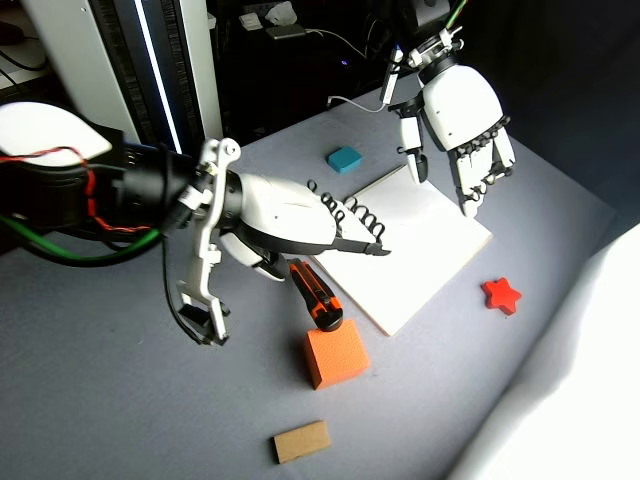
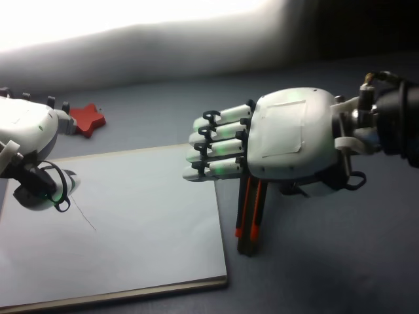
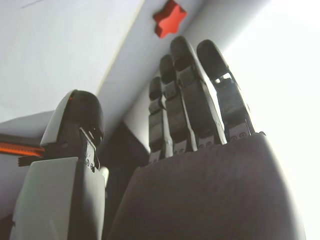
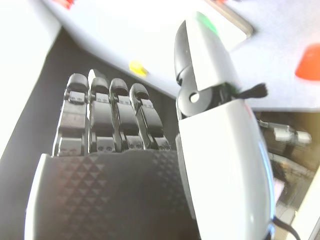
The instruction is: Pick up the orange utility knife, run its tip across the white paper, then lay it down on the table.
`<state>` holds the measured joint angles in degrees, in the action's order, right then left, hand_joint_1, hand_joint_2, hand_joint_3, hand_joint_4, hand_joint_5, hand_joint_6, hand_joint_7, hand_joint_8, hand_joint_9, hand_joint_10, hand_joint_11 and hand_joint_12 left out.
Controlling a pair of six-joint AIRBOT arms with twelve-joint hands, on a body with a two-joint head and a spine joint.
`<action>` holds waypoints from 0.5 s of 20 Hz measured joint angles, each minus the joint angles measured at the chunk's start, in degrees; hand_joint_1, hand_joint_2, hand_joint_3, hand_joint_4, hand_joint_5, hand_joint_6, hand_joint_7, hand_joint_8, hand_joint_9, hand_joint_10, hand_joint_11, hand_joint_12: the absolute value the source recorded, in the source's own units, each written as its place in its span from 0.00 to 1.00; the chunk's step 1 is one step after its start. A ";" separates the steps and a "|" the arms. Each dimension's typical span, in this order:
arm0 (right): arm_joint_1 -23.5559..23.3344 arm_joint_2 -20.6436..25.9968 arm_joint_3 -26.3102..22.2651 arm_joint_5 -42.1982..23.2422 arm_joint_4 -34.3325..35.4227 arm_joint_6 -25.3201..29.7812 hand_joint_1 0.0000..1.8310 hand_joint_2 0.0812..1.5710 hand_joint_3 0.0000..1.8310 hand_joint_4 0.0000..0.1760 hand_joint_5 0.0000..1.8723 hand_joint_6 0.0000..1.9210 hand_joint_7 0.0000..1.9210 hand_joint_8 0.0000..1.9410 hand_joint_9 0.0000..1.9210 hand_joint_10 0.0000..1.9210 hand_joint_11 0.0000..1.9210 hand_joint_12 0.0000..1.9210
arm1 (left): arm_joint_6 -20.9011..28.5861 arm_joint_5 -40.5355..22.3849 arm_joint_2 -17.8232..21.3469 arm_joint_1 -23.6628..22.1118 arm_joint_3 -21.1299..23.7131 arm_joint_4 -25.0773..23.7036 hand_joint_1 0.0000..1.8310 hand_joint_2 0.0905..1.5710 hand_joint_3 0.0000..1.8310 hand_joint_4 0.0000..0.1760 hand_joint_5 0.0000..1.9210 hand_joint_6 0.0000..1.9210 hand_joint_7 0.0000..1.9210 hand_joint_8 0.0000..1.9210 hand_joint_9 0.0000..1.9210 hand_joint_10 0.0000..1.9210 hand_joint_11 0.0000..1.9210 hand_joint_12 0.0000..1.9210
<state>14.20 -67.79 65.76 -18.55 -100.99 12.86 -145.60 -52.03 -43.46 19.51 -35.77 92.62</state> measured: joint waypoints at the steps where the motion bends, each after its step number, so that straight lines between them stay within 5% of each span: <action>1: -0.02 -0.11 0.02 0.87 -2.08 3.37 0.68 0.65 0.00 0.00 0.00 0.00 0.00 0.00 0.00 0.00 0.00 0.00 | -0.02 0.00 -0.02 0.00 0.02 0.48 0.34 0.82 0.02 0.10 0.18 0.00 0.26 0.00 0.32 0.01 0.05 0.69; 10: 0.72 -0.79 -0.02 5.70 -9.92 10.10 0.66 0.66 0.00 0.00 0.00 0.00 0.00 0.00 0.00 0.00 0.00 0.00 | -0.02 -0.15 -0.02 0.00 0.15 0.33 0.35 0.82 0.02 0.10 0.18 0.00 0.26 0.00 0.32 0.00 0.05 0.68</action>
<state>14.92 -68.58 65.73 -12.84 -110.91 22.96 -145.62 -52.18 -43.48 19.51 -35.62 92.95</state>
